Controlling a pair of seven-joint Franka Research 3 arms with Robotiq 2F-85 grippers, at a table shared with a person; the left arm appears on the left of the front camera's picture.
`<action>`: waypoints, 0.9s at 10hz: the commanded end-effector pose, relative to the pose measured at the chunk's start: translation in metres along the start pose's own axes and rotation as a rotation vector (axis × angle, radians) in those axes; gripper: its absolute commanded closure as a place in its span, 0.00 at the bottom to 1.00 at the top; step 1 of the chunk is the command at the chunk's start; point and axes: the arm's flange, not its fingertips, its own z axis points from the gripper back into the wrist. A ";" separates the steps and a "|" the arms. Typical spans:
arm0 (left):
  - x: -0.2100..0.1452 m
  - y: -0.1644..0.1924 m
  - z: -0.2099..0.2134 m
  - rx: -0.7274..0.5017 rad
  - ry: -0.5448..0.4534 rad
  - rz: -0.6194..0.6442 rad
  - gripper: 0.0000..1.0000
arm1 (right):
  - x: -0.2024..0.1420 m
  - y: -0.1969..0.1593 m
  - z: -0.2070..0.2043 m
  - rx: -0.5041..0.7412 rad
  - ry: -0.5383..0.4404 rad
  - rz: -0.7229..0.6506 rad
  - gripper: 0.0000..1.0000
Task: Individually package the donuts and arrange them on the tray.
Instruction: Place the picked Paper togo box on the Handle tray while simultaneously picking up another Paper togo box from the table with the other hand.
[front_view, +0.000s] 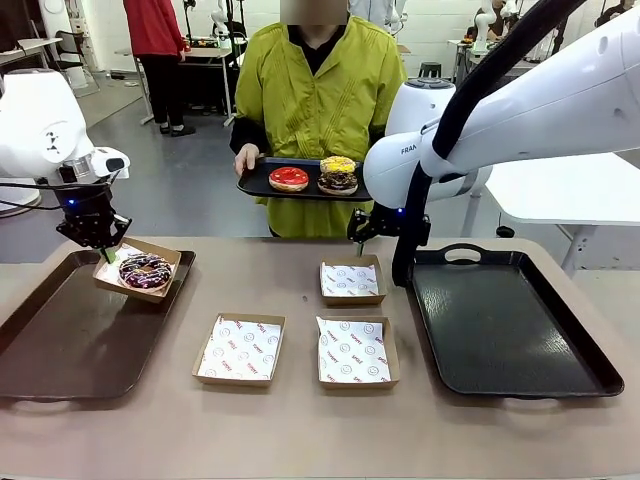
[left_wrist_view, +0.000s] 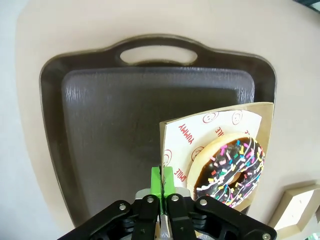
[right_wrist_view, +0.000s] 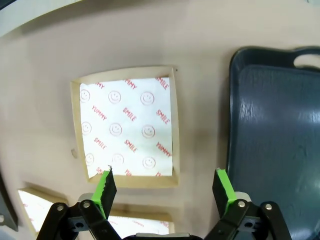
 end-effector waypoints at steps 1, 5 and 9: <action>0.005 -0.005 -0.003 0.012 -0.028 0.012 0.99 | 0.016 -0.002 -0.013 0.045 0.018 0.025 0.00; 0.019 -0.010 -0.015 0.005 -0.019 0.003 0.99 | 0.018 -0.003 -0.042 0.023 0.082 0.049 0.00; 0.029 -0.004 -0.023 0.014 0.016 -0.003 0.99 | 0.016 -0.003 -0.055 0.005 0.105 0.054 0.00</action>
